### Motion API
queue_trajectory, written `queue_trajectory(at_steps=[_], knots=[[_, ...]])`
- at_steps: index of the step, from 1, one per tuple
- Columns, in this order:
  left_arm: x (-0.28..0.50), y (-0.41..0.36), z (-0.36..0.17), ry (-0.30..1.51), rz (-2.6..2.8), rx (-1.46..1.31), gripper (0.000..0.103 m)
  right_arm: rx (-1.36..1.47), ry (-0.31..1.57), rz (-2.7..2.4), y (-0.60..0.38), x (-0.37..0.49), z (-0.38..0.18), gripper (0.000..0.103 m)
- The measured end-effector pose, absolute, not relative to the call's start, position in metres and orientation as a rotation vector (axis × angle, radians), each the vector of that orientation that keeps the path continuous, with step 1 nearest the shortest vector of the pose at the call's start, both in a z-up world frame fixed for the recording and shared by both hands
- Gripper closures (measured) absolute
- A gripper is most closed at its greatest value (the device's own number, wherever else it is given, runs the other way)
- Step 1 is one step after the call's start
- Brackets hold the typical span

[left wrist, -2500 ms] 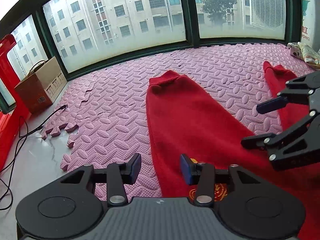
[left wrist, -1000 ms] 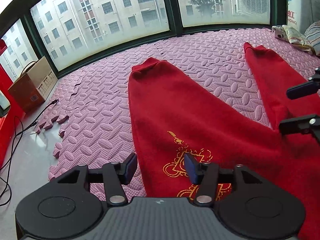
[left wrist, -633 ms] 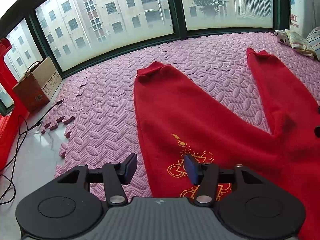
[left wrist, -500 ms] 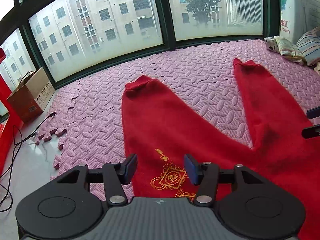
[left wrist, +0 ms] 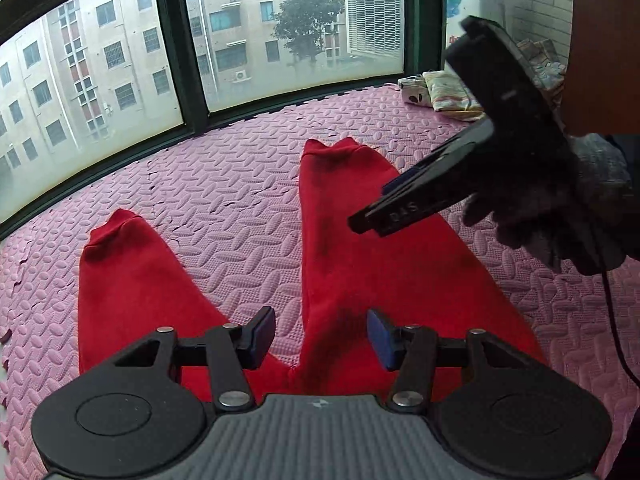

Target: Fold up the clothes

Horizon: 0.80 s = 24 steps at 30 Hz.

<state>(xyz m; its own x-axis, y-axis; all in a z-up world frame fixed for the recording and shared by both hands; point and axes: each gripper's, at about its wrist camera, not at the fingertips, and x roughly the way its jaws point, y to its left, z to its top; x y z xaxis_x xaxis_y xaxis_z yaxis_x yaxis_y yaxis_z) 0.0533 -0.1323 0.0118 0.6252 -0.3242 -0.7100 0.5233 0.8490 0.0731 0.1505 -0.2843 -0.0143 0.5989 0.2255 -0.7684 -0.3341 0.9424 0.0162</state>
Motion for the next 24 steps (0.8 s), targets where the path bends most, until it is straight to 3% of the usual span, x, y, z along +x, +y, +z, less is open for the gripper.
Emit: queue_trajectory(at_steps=[8,16,24], knots=[[0.066,-0.135,0.001,0.783,-0.505,0.298,0.054,-0.165,0.832,0.372,-0.250,0.172,-0.022,0.053],[0.094,-0.152,0.002,0.781,-0.533,0.272,0.077,-0.085,0.812,0.360,-0.271,0.171,-0.010,0.051],[0.128,-0.165,-0.021,0.833,-0.537,0.282,0.084,-0.057,0.830,0.286,-0.324,0.124,0.001,0.051]])
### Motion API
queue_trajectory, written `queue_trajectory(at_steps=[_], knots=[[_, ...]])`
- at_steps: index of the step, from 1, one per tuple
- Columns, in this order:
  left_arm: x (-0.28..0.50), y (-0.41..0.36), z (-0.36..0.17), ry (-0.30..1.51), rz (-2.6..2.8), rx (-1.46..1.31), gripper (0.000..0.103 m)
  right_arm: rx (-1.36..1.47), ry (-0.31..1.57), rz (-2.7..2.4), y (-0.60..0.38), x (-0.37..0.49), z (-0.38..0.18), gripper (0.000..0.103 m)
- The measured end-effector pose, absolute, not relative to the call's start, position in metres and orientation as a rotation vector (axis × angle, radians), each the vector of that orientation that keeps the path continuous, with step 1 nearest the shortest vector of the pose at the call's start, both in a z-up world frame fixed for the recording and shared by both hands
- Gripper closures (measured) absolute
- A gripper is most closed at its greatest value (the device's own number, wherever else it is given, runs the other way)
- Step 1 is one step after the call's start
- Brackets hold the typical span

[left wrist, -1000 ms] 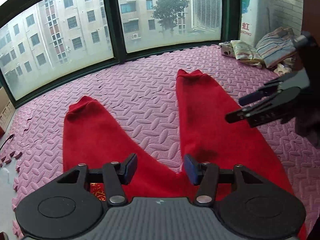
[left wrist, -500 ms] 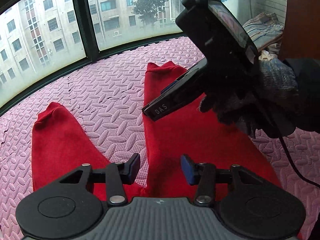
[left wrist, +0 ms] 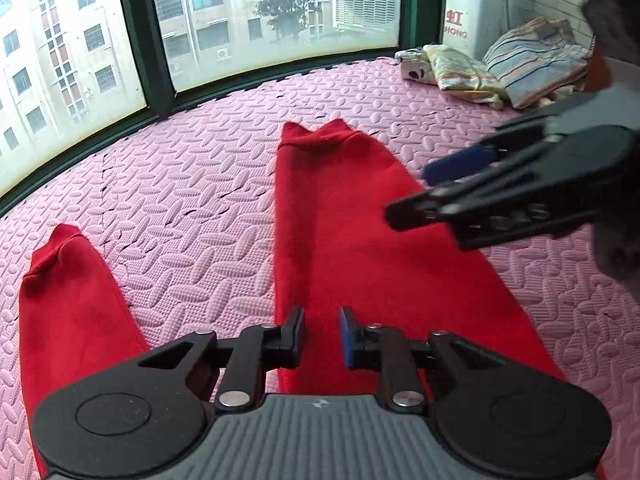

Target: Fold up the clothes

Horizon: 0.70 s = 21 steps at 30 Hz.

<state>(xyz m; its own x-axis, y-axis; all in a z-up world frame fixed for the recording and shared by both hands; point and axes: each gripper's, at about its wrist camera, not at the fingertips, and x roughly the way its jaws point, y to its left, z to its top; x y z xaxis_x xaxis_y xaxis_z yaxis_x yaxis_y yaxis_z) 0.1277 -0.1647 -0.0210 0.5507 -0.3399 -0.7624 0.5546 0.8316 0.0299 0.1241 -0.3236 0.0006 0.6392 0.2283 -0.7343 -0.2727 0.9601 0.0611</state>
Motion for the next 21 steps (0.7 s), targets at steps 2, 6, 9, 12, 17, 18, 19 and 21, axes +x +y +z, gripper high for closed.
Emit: queue_trajectory(at_steps=[2,6,9,12,17,18,19,21], knots=[[0.130,-0.161,-0.021,0.832,-0.539,0.269,0.086,-0.050,0.850,0.280,-0.333,0.110,-0.004,0.052],[0.128,-0.158,-0.022,0.821,-0.543,0.272,0.087,-0.019,0.870,0.249,-0.341,0.088,-0.013,0.055],[0.129,-0.160,-0.022,0.822,-0.541,0.284,0.087,-0.031,0.831,0.243,-0.336,0.073,-0.013,0.060],[0.129,-0.161,-0.022,0.824,-0.541,0.292,0.087,-0.065,0.774,0.290,-0.321,0.068,-0.009,0.065],[0.129,-0.162,-0.022,0.825,-0.537,0.297,0.087,-0.138,0.793,0.311,-0.311,0.077,-0.016,0.066],[0.130,-0.161,-0.022,0.825,-0.538,0.294,0.087,-0.137,0.802,0.301,-0.314,0.079,-0.018,0.066],[0.130,-0.160,-0.022,0.825,-0.539,0.291,0.087,-0.134,0.811,0.291,-0.317,0.080,-0.018,0.066],[0.130,-0.161,-0.022,0.826,-0.537,0.290,0.087,-0.128,0.811,0.266,-0.326,0.081,-0.013,0.066]])
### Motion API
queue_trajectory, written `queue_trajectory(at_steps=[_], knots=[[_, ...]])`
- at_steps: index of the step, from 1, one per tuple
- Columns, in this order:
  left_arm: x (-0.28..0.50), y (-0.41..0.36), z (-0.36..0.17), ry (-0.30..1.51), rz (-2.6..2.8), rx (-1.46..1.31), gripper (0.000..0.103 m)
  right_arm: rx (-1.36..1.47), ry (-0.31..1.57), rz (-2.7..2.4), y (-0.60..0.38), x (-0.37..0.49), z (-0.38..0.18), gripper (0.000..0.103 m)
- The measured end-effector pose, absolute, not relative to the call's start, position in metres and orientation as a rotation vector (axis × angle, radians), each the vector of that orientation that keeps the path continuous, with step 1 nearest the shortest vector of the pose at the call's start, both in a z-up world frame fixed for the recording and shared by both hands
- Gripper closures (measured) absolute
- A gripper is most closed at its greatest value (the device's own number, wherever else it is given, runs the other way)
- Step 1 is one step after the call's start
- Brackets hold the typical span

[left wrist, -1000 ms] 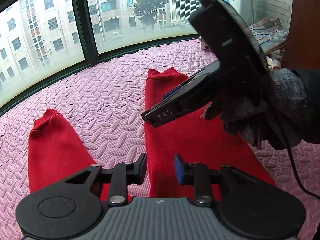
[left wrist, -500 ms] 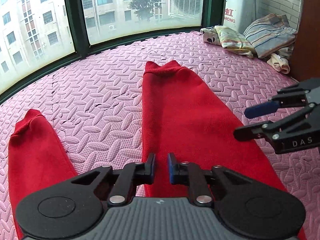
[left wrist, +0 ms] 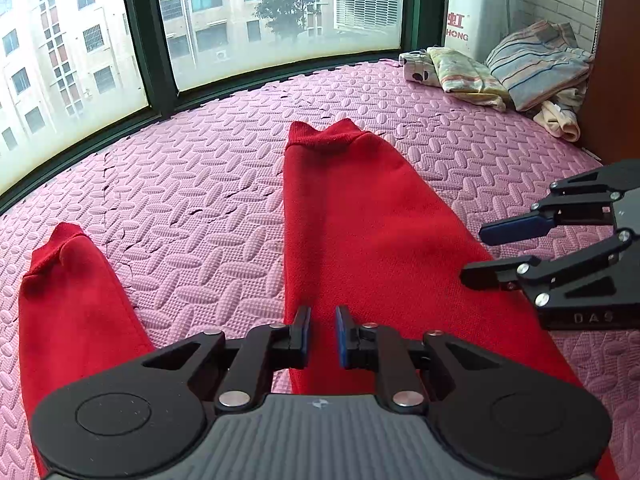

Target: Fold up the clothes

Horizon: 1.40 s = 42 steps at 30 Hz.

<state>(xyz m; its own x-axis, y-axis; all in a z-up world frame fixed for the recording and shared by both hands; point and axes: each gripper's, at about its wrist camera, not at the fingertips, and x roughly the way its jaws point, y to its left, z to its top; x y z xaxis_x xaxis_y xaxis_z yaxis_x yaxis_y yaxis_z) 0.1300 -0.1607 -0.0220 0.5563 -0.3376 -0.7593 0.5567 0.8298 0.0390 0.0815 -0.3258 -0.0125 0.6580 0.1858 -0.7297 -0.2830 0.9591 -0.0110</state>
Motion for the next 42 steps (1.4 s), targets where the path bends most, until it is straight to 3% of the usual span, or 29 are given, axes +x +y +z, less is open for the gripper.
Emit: queue_trajectory(at_steps=[5,12,17,20,27,33,42], knots=[[0.129,-0.162,-0.022,0.818,-0.531,0.298,0.087,-0.125,0.770,0.296,-0.326,0.093,0.004,0.066],[0.128,-0.162,-0.019,0.830,-0.532,0.291,0.087,-0.147,0.827,0.319,-0.312,0.128,-0.017,0.067],[0.112,-0.155,-0.005,0.815,-0.530,0.282,0.075,-0.126,0.811,0.290,-0.316,0.128,-0.009,0.067],[0.091,-0.145,0.008,0.804,-0.537,0.268,0.069,-0.109,0.816,0.331,-0.312,0.113,-0.003,0.066],[0.018,-0.113,0.023,0.816,-0.530,0.274,0.069,-0.179,0.864,0.483,-0.286,0.052,0.000,0.060],[-0.039,-0.078,0.021,0.847,-0.469,0.215,0.069,-0.218,0.866,0.565,-0.268,-0.013,0.005,0.054],[-0.070,-0.030,0.002,0.898,-0.353,0.118,0.068,-0.225,0.864,0.545,-0.265,-0.040,-0.001,0.050]])
